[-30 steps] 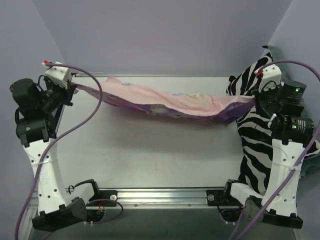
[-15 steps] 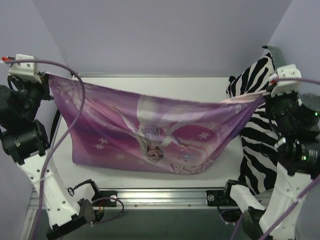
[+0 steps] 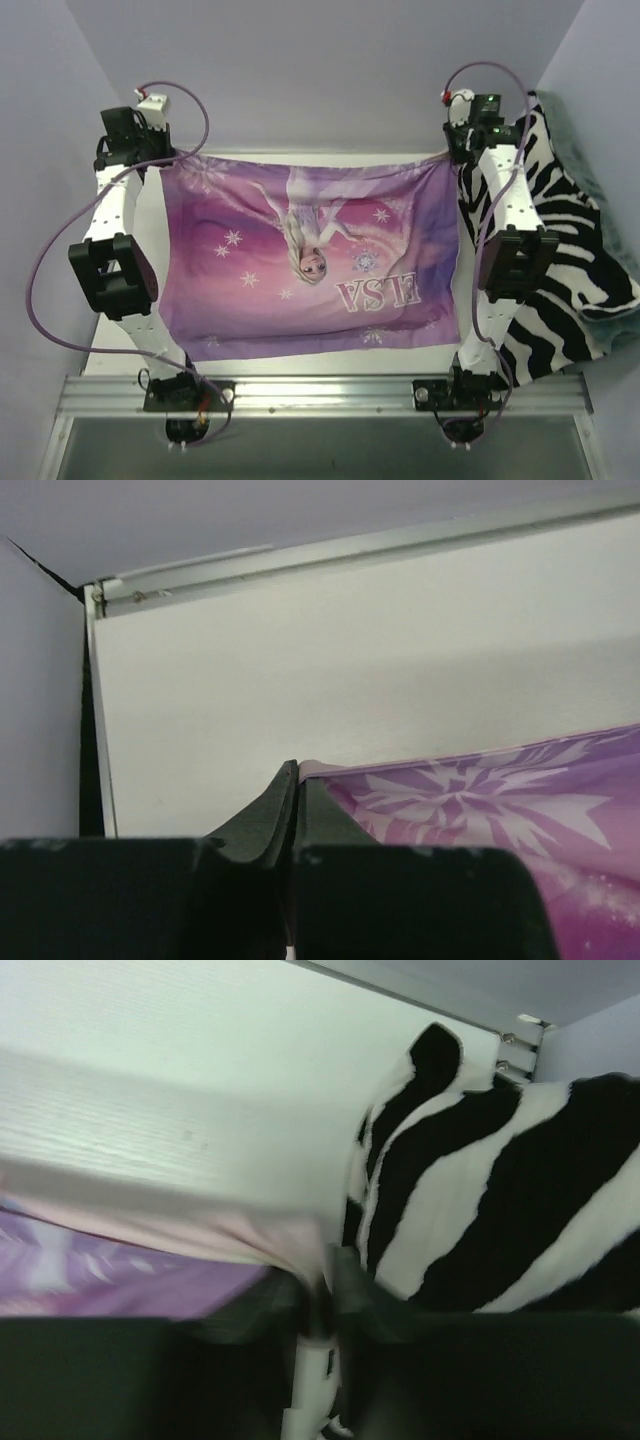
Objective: Put the pillow into the pillowcase
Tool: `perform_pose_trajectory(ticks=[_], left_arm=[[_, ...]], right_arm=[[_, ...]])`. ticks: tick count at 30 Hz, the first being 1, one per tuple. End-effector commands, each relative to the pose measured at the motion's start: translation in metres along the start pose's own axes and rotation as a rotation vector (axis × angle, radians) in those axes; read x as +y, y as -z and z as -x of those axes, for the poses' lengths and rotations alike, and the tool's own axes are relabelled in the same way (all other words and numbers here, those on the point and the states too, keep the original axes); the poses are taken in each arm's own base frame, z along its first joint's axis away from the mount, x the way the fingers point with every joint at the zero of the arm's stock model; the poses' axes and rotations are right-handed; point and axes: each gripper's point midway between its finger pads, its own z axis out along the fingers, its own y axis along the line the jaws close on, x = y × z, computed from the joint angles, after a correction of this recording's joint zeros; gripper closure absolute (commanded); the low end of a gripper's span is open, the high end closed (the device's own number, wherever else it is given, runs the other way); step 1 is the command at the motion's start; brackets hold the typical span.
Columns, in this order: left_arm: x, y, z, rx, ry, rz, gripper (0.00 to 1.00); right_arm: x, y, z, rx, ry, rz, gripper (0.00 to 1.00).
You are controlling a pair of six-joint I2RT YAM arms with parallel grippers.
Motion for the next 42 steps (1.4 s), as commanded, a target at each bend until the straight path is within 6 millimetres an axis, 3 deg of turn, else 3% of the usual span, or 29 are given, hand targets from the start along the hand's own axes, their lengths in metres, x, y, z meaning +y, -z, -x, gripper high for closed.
perform_pose_trajectory(ticks=[1,2,3,4,5,6,7,9,10,11,13,14,16,17,19,20,21,22,23,24,26,27,29,30,31,33,34,36,42], left_arm=[[0.055,-0.008,0.093,-0.198,-0.055,0.188,0.98],[0.062,-0.041,0.067,-0.119,-0.027,0.175,0.72],[0.063,-0.030,0.088,-0.109,-0.022,0.176,0.20],[0.065,-0.036,0.082,-0.072,0.002,0.189,0.03],[0.071,-0.051,0.062,-0.009,0.022,0.205,0.02],[0.069,-0.047,0.052,0.045,0.032,0.201,0.03],[0.069,-0.044,0.054,0.055,0.011,0.202,0.03],[0.071,-0.034,0.041,0.113,-0.004,0.225,0.03],[0.070,-0.034,0.020,0.175,-0.004,0.228,0.03],[0.069,-0.021,0.022,0.183,-0.007,0.236,0.02],[0.066,-0.008,-0.002,0.273,0.007,0.251,0.03],[0.063,0.003,-0.011,0.310,0.020,0.252,0.02],[0.053,0.019,-0.032,0.391,0.070,0.245,0.03],[0.044,0.029,-0.041,0.424,0.082,0.225,0.03],[0.023,0.042,-0.054,0.463,0.123,0.153,0.03],[0.012,0.058,-0.048,0.442,0.132,0.132,0.02],[-0.004,0.062,-0.064,0.474,0.159,0.075,0.02],[-0.017,0.069,-0.067,0.472,0.175,0.028,0.03],[-0.033,0.084,-0.056,0.422,0.179,-0.025,0.03],[-0.049,0.085,-0.074,0.457,0.186,-0.061,0.02],[-0.067,0.099,-0.074,0.440,0.160,-0.071,0.03],[-0.086,0.097,-0.096,0.481,0.150,-0.100,0.03],[-0.104,0.106,-0.106,0.482,0.125,-0.106,0.03],[-0.115,0.106,-0.112,0.481,0.111,-0.115,0.03],[-0.139,0.113,-0.129,0.513,0.082,-0.155,0.02],[-0.157,0.119,-0.142,0.516,0.065,-0.196,0.03],[-0.161,0.126,-0.159,0.543,0.066,-0.205,0.03],[-0.159,0.132,-0.170,0.561,0.065,-0.193,0.03],[-0.173,0.141,-0.174,0.544,0.107,-0.256,0.03]], right_arm=[[-0.078,0.018,0.084,-0.186,-0.033,-0.311,0.73],[-0.074,-0.016,0.064,-0.089,-0.012,-0.308,0.34],[-0.085,-0.014,0.064,-0.068,-0.009,-0.369,0.17],[-0.087,-0.018,0.058,-0.044,0.001,-0.382,0.06],[-0.092,-0.015,0.051,-0.025,0.009,-0.390,0.00],[-0.092,-0.014,0.044,-0.013,0.010,-0.377,0.00],[-0.089,-0.019,0.024,0.041,0.013,-0.362,0.00],[-0.098,-0.002,0.014,0.057,0.001,-0.382,0.00],[-0.096,0.000,0.006,0.068,-0.005,-0.363,0.00],[-0.091,0.011,-0.005,0.093,-0.013,-0.333,0.00],[-0.082,0.023,-0.027,0.135,-0.045,-0.258,0.00],[-0.077,0.040,-0.027,0.124,-0.051,-0.234,0.00],[-0.060,0.048,-0.056,0.191,-0.074,-0.166,0.00],[-0.041,0.062,-0.060,0.184,-0.077,-0.081,0.00],[-0.013,0.071,-0.091,0.264,-0.086,0.022,0.00],[0.002,0.083,-0.091,0.246,-0.100,0.081,0.00],[0.016,0.088,-0.102,0.272,-0.120,0.136,0.00],[0.030,0.097,-0.111,0.303,-0.155,0.182,0.00],[0.038,0.109,-0.111,0.293,-0.185,0.206,0.00],[0.054,0.114,-0.111,0.284,-0.221,0.272,0.00],[0.078,0.127,-0.124,0.314,-0.327,0.334,0.00],[0.093,0.131,-0.124,0.307,-0.363,0.399,0.00],[0.115,0.136,-0.141,0.347,-0.431,0.454,0.00],[0.122,0.137,-0.147,0.356,-0.445,0.471,0.00],[0.132,0.134,-0.163,0.396,-0.454,0.484,0.00],[0.138,0.138,-0.172,0.393,-0.464,0.471,0.00],[0.141,0.137,-0.176,0.386,-0.462,0.471,0.00],[0.151,0.141,-0.186,0.387,-0.443,0.467,0.00],[0.162,0.147,-0.193,0.377,-0.430,0.453,0.00]])
